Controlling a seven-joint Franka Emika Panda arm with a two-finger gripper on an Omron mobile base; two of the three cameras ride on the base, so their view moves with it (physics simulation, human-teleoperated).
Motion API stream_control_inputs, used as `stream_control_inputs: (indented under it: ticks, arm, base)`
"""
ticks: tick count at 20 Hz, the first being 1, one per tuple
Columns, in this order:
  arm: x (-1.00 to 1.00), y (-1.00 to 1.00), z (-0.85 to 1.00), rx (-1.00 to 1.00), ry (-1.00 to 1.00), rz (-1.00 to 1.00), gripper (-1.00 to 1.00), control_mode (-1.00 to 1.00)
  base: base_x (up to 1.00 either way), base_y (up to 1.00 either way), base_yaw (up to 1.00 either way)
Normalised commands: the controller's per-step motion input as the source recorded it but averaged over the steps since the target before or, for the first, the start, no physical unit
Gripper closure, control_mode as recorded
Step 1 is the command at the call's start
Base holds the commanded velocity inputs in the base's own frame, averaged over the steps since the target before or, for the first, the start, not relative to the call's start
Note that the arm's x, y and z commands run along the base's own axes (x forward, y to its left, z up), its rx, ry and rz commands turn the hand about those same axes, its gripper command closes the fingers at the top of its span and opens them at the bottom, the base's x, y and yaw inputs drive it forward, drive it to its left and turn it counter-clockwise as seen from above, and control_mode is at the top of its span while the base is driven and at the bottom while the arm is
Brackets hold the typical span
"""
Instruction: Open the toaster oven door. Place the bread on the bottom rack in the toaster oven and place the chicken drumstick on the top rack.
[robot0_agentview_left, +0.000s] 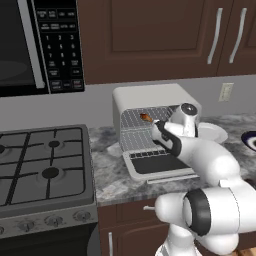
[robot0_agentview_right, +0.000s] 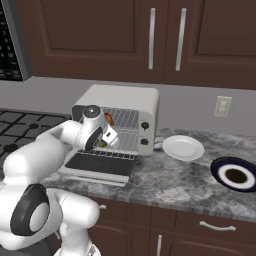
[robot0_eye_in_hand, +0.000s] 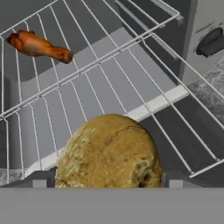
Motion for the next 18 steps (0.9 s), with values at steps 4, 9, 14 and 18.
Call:
stream_control_inputs:
  ticks: [4,9,14,18]
  arm:
    - [0.05,0.00,-0.35,0.00,0.03,0.03,1.00,-1.00]
    - [0.00,0.01,-0.48,0.00,0.00,0.03,1.00,-1.00]
    - [0.02,0.00,-0.22,0.00,0.00,0.02,-1.00,-1.00]
    - [0.07,0.00,0.00,0.00,-0.04,0.00,-1.00,-1.00]
  base:
    - [0.00,0.00,0.00]
    - [0.00,0.00,0.00]
    - [0.00,0.00,0.00]
    - [0.00,0.00,0.00]
